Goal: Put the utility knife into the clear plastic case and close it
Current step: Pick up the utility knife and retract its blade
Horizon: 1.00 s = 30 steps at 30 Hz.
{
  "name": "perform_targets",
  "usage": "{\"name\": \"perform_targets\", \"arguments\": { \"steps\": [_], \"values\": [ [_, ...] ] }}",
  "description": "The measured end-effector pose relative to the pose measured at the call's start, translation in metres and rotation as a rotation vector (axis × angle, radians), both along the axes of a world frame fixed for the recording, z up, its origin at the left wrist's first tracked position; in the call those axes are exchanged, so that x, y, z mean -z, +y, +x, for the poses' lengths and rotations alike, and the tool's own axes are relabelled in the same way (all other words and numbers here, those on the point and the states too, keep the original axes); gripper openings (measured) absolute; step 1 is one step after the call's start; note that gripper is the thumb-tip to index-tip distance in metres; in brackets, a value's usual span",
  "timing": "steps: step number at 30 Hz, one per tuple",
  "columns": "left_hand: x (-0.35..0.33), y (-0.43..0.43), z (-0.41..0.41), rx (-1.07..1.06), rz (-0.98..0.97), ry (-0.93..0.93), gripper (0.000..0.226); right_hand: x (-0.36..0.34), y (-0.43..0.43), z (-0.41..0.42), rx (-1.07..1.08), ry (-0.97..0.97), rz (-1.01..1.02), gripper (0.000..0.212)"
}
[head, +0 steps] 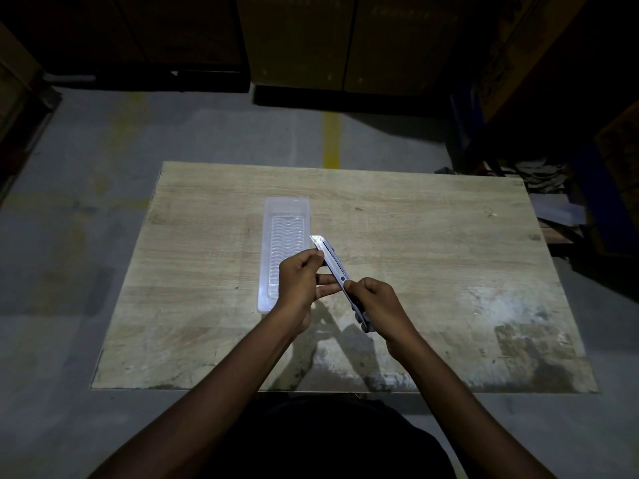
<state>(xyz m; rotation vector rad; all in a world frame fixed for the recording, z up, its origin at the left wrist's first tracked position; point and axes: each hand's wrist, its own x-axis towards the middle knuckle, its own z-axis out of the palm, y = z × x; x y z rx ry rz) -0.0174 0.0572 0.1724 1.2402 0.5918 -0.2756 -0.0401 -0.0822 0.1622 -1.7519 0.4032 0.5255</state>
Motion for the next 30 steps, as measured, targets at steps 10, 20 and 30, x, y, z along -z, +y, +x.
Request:
{"name": "perform_targets", "arguments": {
  "steps": [10,20,30],
  "values": [
    [-0.002,0.002,0.004,-0.017,0.057,-0.024,0.023,-0.009,-0.002,-0.014,-0.051,0.096,0.079,0.036],
    [-0.007,-0.008,-0.007,0.012,0.118,-0.106,0.021,-0.004,0.000,-0.010,0.043,0.353,0.222,0.035],
    [-0.006,0.001,-0.001,-0.115,-0.011,-0.068,0.019,-0.009,-0.001,-0.014,0.151,-0.005,0.298,0.015]
  ]
}}
